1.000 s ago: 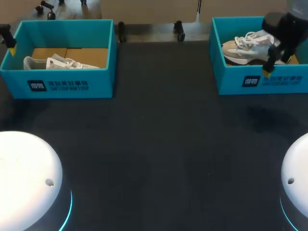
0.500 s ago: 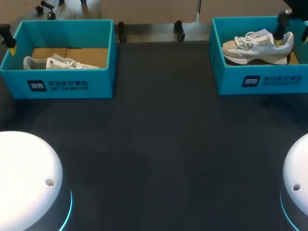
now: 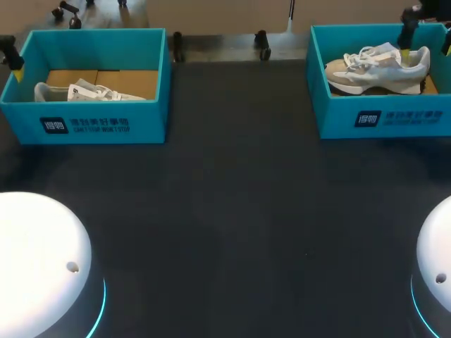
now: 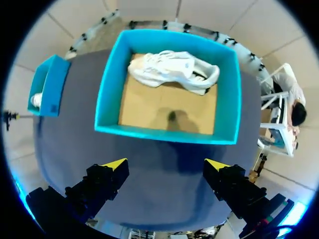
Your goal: Take the shoe out of the shoebox, open the shoe tongue, remove and reinsert the insole, then place the shoe into the shoebox
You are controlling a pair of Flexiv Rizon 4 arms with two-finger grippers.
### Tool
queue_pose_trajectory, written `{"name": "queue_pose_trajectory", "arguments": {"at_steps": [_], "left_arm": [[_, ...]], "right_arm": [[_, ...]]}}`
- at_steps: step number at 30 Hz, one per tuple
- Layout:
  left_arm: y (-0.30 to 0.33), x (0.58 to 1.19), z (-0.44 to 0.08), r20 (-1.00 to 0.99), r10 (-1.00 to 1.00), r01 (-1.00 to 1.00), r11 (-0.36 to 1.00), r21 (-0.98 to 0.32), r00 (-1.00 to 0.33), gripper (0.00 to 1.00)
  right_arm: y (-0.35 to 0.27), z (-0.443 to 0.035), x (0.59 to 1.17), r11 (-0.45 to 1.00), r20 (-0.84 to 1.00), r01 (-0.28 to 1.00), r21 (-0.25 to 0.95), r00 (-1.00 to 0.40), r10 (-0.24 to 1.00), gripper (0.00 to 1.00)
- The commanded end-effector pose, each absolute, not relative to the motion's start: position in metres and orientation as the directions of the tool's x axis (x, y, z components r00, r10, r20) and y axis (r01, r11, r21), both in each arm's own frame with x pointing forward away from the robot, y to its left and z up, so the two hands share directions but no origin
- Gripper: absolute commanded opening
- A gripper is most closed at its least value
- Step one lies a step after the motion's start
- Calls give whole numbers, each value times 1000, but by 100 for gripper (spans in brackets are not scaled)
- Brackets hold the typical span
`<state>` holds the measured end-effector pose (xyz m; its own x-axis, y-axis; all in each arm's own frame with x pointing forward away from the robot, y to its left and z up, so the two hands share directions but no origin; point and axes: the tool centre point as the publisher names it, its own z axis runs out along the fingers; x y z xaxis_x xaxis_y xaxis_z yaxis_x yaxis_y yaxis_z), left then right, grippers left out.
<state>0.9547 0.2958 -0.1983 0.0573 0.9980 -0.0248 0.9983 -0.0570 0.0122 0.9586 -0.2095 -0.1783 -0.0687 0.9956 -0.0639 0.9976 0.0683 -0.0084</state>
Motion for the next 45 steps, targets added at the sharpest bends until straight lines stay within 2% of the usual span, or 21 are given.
{"name": "queue_pose_trajectory", "arguments": {"at_steps": [1,9,29,35,45], "left_arm": [[296,954,-198,-23,998,998,-58,16,58,100],[296,954,-198,-23,998,998,-58,16,58,100],[296,954,-198,-23,998,998,-58,16,58,100],[296,954,-198,-23,998,998,-58,16,58,100],[296,954,-198,-23,998,998,-58,16,58,100]], "right_arm": [[-219,-189,988,17,-87,999,-45,-20,996,100],[-244,-198,1043,-6,-78,1000,4,6,997,100],[-244,-198,1043,-6,-78,1000,4,6,997,100],[-268,-211,1072,-25,-77,998,57,30,997,100],[-292,-239,1111,-25,-77,998,61,30,997,100]]}}
